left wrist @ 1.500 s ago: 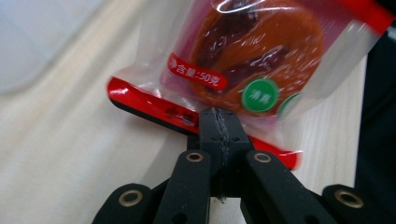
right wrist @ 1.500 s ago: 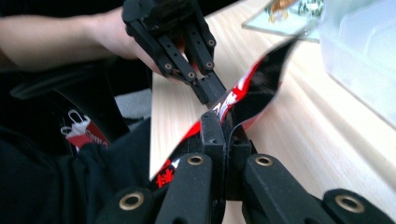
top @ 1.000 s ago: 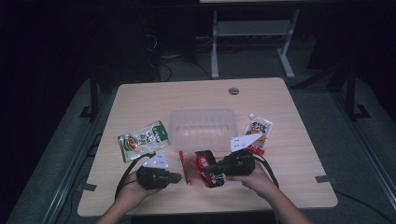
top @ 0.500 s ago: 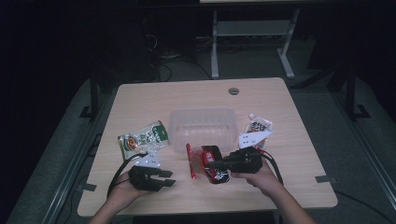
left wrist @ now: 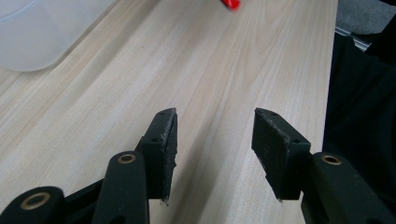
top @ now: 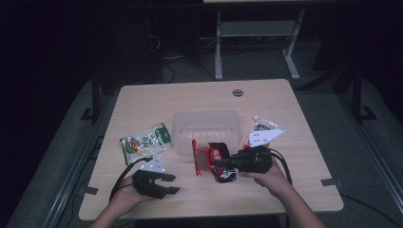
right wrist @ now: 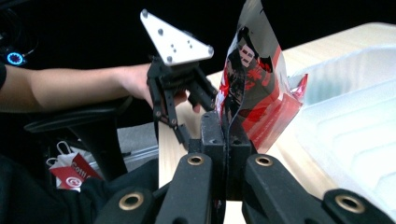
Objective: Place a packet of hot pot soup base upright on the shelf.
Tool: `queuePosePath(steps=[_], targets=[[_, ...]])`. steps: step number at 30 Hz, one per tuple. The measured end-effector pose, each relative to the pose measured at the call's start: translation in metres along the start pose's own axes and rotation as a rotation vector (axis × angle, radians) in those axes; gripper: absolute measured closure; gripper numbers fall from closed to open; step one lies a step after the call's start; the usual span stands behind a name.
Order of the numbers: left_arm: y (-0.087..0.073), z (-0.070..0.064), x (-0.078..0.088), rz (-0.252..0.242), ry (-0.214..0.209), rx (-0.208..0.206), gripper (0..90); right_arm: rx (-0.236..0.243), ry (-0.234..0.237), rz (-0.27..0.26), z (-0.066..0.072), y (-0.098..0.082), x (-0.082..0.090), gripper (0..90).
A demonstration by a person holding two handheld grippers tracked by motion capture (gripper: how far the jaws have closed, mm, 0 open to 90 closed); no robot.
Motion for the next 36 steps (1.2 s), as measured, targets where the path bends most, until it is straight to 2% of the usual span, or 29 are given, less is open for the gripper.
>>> queuePosePath(steps=[4,12,24,26,27,36], targets=[[0.0,0.0,0.0,-0.001,0.0,0.001,49.3,0.012,-0.017,-0.016,-0.001,0.009,0.006,90.0],[0.0,-0.001,-0.001,0.007,-0.004,0.0,49.0,0.035,-0.07,-0.017,-0.014,0.025,0.014,90.0],[-0.002,0.0,0.0,0.017,-0.007,-0.006,46.3,0.045,-0.152,-0.047,-0.041,0.05,0.028,90.0],[-0.002,0.002,0.0,0.028,-0.001,-0.027,45.1,0.042,-0.166,-0.049,-0.046,0.053,0.031,90.0],[-0.001,0.001,-0.001,0.013,0.0,-0.005,44.1,0.047,-0.175,-0.052,-0.049,0.055,0.032,90.0],[-0.002,0.003,0.0,0.013,0.015,-0.007,39.9,0.022,-0.235,-0.03,-0.072,0.059,0.038,90.0]])
Point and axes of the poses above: each handheld gripper's, and its own axes: x roughly backward along the jaws, y roughly out of its top, z roughly to its left, the point moved 7 cm from there along -x, roughly forward along the jaws, and after that the axes turned 6 degrees about y, right-handed, at the moved point
